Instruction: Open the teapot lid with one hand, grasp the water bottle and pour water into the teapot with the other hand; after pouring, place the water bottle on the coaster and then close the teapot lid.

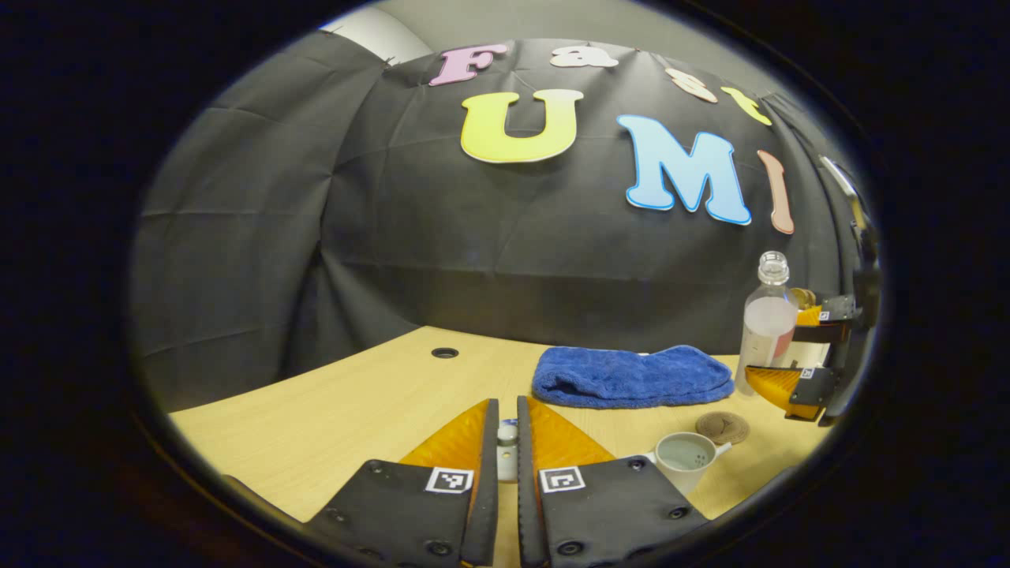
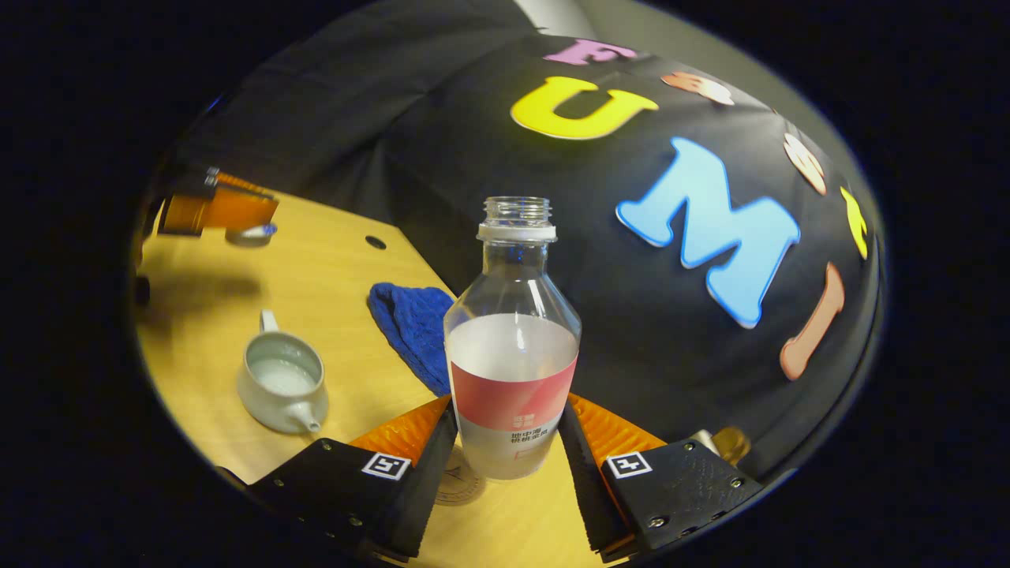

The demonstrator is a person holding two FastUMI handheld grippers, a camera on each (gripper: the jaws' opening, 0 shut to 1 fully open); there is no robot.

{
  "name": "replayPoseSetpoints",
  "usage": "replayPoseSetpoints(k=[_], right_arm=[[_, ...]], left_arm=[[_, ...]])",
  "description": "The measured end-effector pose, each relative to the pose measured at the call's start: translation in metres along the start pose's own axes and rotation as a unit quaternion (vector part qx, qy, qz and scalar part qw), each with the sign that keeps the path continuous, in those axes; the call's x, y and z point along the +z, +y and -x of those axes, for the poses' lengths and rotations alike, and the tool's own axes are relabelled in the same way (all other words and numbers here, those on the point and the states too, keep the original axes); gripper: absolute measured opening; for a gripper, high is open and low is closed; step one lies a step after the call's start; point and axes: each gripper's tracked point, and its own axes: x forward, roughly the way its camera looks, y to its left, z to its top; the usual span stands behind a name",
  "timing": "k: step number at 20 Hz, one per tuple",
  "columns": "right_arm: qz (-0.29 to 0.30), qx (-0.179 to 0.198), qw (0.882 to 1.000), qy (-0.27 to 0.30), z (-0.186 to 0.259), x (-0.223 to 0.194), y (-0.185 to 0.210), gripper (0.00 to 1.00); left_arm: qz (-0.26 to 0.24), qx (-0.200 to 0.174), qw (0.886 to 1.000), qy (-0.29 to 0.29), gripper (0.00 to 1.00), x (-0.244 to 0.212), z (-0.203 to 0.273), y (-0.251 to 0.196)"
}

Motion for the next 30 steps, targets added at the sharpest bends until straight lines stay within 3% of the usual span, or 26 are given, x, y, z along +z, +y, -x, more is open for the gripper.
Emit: replayPoseSetpoints(k=[3, 8, 13, 17, 18, 22, 27, 30], right_arm=[[-0.138, 0.023, 0.99, 0.006, -0.011, -0.002, 0.009, 0.76], [-0.229, 0.021, 0.973, 0.03, -0.013, -0.012, 0.014, 0.75], [-0.219, 0.015, 0.975, 0.039, -0.018, -0.014, 0.013, 0.72], [-0.23, 0.012, 0.972, 0.044, -0.017, -0.018, 0.014, 0.78], [-0.236, 0.008, 0.971, 0.043, -0.017, -0.021, 0.012, 0.78], [-0.231, -0.006, 0.973, 0.03, 0.001, -0.015, 0.003, 0.96], [-0.221, -0.029, 0.975, 0.001, 0.043, -0.005, -0.009, 0.96], [-0.227, -0.024, 0.974, -0.01, 0.071, -0.004, -0.002, 0.96]], left_arm=[[0.001, -0.002, 1.0, 0.001, 0.17, -0.001, -0.001, -0.001], [0.001, -0.006, 1.0, 0.003, 0.18, -0.002, -0.001, -0.004], [-0.001, -0.008, 1.0, 0.005, 0.17, -0.003, -0.001, -0.005], [0.002, -0.016, 1.0, 0.002, 0.18, -0.002, -0.001, -0.009], [0.005, -0.023, 1.0, 0.0, 0.18, 0.0, 0.0, -0.012], [0.019, -0.053, 0.998, -0.009, 0.17, 0.005, 0.003, -0.027], [0.029, -0.106, 0.994, -0.019, 0.17, 0.009, 0.007, -0.057], [0.018, -0.138, 0.99, -0.023, 0.17, 0.009, 0.01, -0.083]])
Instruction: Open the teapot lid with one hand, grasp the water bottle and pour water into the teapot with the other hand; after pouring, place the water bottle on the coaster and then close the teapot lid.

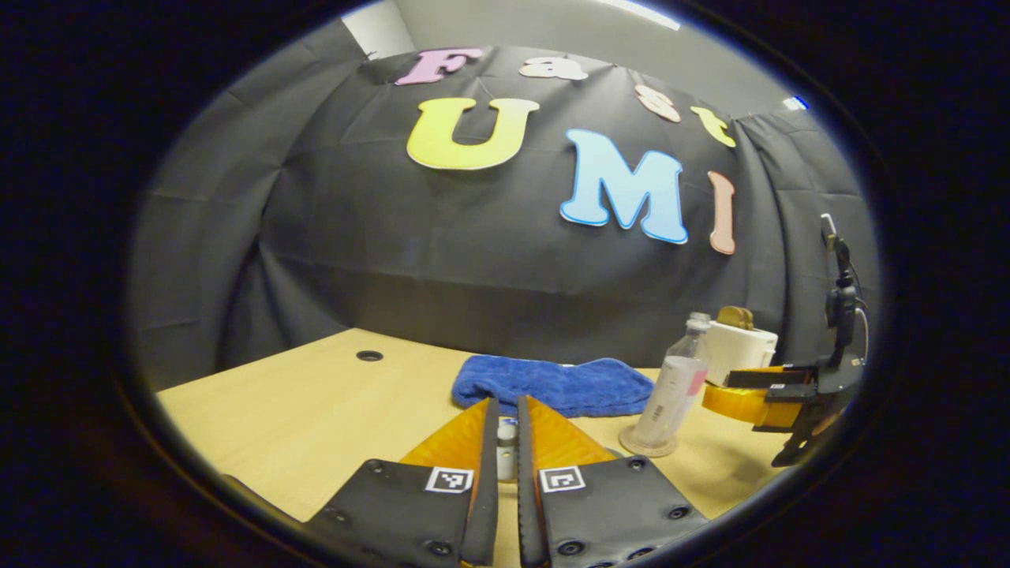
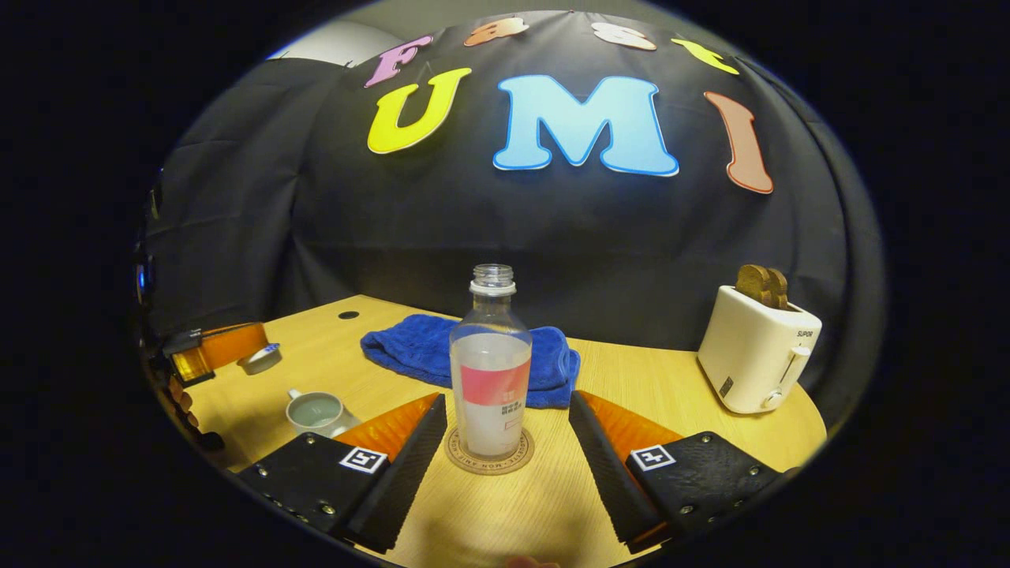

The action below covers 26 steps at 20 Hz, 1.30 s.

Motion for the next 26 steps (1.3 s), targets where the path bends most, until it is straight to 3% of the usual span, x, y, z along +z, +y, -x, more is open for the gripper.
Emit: replayPoseSetpoints(k=[5, 9, 15, 26], right_arm=[[-0.019, 0.018, 1.0, -0.004, 0.036, -0.009, 0.015, 0.96], [-0.017, 0.014, 1.0, -0.013, 0.052, -0.007, 0.012, 0.96], [-0.006, -0.005, 1.0, -0.03, 0.064, -0.009, -0.004, 0.96], [-0.02, -0.001, 0.999, -0.032, 0.063, -0.016, 0.001, 0.96]], left_arm=[[-0.035, -0.051, 0.998, -0.004, 0.17, -0.003, -0.008, -0.046], [-0.074, -0.071, 0.995, 0.007, 0.17, -0.017, -0.012, -0.07], [-0.126, -0.056, 0.99, 0.028, 0.17, -0.036, -0.016, -0.069], [-0.142, -0.045, 0.988, 0.035, 0.18, -0.044, -0.02, -0.07]])
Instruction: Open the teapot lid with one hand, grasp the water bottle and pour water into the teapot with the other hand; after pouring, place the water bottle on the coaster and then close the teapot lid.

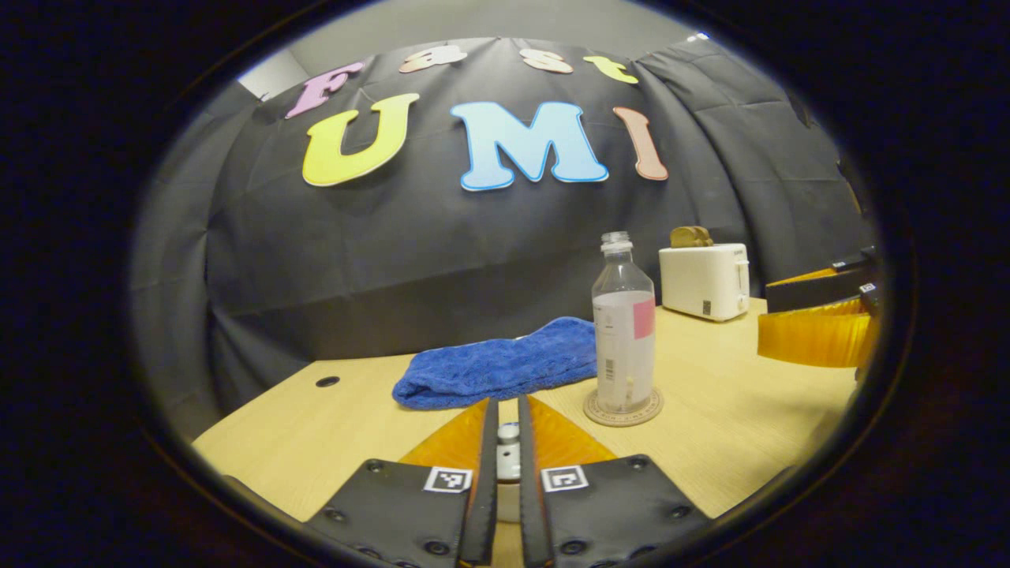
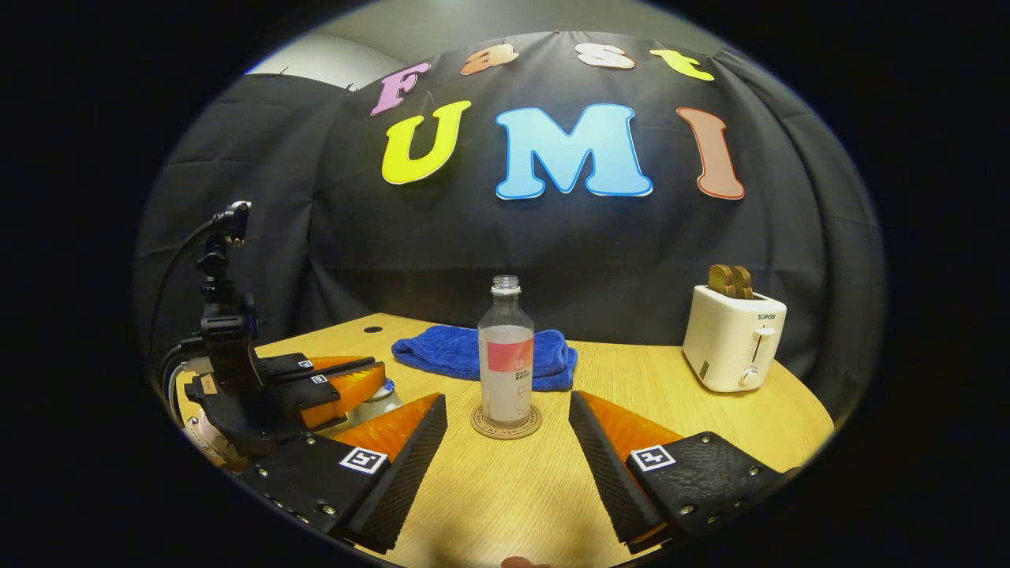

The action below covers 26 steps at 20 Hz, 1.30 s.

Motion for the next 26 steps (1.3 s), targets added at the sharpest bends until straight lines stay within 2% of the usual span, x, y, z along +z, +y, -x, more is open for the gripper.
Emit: replayPoseSetpoints(k=[1, 5, 6, 7, 8, 9, 10, 11, 17, 18, 25, 26], right_arm=[[0.0, -0.001, 1.0, -0.001, 0.001, -0.001, 0.0, 0.96], [-0.011, -0.017, 1.0, -0.02, 0.009, 0.009, 0.003, 0.96], [-0.013, -0.022, 0.999, -0.025, 0.012, 0.012, 0.004, 0.96], [-0.014, -0.027, 0.999, -0.029, 0.015, 0.013, 0.006, 0.96], [-0.013, -0.033, 0.999, -0.033, 0.019, 0.014, 0.008, 0.96], [-0.012, -0.039, 0.998, -0.039, 0.023, 0.016, 0.01, 0.96], [-0.012, -0.046, 0.998, -0.043, 0.027, 0.016, 0.011, 0.96], [-0.014, -0.052, 0.997, -0.048, 0.032, 0.016, 0.014, 0.96], [-0.008, -0.086, 0.993, -0.074, 0.055, 0.008, 0.029, 0.96], [-0.007, -0.091, 0.993, -0.078, 0.059, 0.007, 0.032, 0.96], [-0.014, -0.107, 0.99, -0.087, 0.075, -0.003, 0.04, 0.96], [-0.015, -0.108, 0.99, -0.085, 0.076, -0.007, 0.04, 0.96]], left_arm=[[-0.001, 0.006, 1.0, 0.0, 0.25, 0.001, 0.001, 0.002], [0.028, 0.006, 1.0, -0.002, 0.27, 0.007, 0.016, 0.002], [0.038, 0.005, 0.999, -0.003, 0.21, 0.01, 0.023, 0.0], [0.045, 0.005, 0.999, -0.005, 0.21, 0.014, 0.031, -0.001], [0.048, 0.006, 0.999, -0.01, 0.27, 0.021, 0.039, 0.0], [0.047, 0.008, 0.999, -0.015, 0.14, 0.024, 0.049, -0.001], [0.045, 0.012, 0.999, -0.018, 0.14, 0.029, 0.059, -0.001], [0.044, 0.014, 0.999, -0.022, 0.27, 0.031, 0.069, -0.001], [0.047, 0.016, 0.998, -0.045, 0.27, 0.04, 0.111, -0.015], [0.048, 0.014, 0.998, -0.046, 0.2, 0.041, 0.116, -0.019], [0.06, 0.007, 0.997, -0.045, 0.2, 0.03, 0.136, -0.04], [0.062, 0.008, 0.997, -0.045, 0.27, 0.028, 0.136, -0.04]])
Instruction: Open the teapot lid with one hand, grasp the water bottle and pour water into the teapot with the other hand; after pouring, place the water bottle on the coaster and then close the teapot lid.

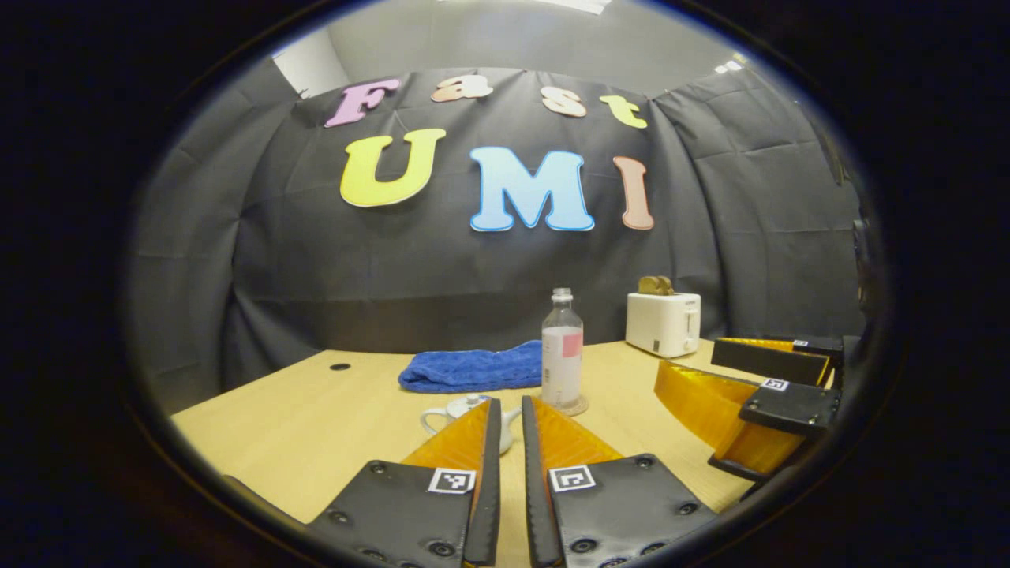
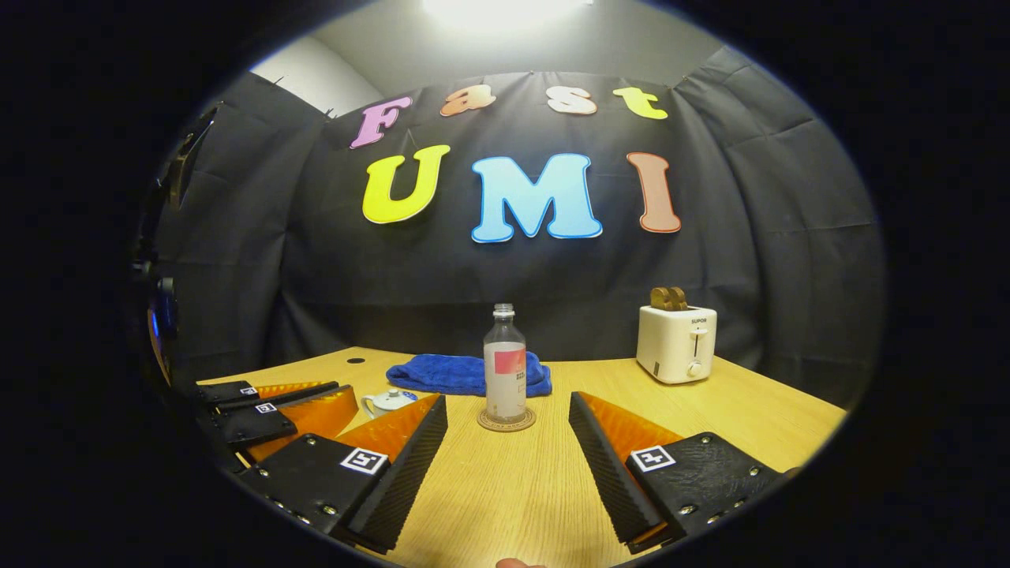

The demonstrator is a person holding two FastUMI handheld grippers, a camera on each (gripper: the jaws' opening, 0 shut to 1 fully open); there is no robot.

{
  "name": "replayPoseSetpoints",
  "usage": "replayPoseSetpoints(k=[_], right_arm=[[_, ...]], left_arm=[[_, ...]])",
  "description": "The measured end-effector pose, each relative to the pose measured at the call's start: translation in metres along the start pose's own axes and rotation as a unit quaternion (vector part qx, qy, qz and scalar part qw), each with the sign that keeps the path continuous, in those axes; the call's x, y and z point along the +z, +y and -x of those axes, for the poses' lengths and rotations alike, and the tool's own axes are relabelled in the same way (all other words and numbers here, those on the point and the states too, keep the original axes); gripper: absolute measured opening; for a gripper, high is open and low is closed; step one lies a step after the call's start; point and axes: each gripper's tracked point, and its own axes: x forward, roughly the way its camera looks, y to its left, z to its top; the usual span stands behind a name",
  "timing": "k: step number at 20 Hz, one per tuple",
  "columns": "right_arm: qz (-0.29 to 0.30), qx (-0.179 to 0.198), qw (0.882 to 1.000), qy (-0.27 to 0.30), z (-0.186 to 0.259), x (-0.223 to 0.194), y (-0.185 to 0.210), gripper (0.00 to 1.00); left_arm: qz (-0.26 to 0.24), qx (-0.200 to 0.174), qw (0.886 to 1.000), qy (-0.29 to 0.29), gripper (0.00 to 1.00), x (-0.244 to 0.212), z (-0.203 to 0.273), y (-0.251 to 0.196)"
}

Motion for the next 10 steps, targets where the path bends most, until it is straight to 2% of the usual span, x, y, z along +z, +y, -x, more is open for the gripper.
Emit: replayPoseSetpoints(k=[3, 4, 5, 8, 9, 10], right_arm=[[-0.009, -0.003, 1.0, 0.003, 0.001, -0.004, -0.001, 0.96], [-0.009, -0.005, 1.0, 0.004, 0.001, -0.006, -0.001, 0.96], [-0.01, -0.006, 1.0, 0.005, 0.001, -0.007, -0.001, 0.96], [-0.013, -0.008, 1.0, 0.01, 0.001, -0.015, -0.001, 0.96], [-0.016, -0.008, 1.0, 0.01, 0.001, -0.016, 0.0, 0.96], [-0.017, -0.009, 1.0, 0.01, 0.001, -0.017, 0.0, 0.96]], left_arm=[[0.008, 0.002, 1.0, 0.003, 0.27, -0.003, 0.002, 0.003], [0.01, 0.003, 1.0, 0.003, 0.2, -0.002, 0.002, 0.004], [0.011, 0.004, 1.0, 0.004, 0.27, -0.005, 0.001, 0.003], [0.01, 0.004, 1.0, 0.006, 0.27, -0.008, -0.001, 0.001], [0.01, 0.004, 1.0, 0.005, 0.2, -0.009, -0.002, 0.0], [0.009, 0.003, 1.0, 0.005, 0.27, -0.009, -0.002, -0.001]])
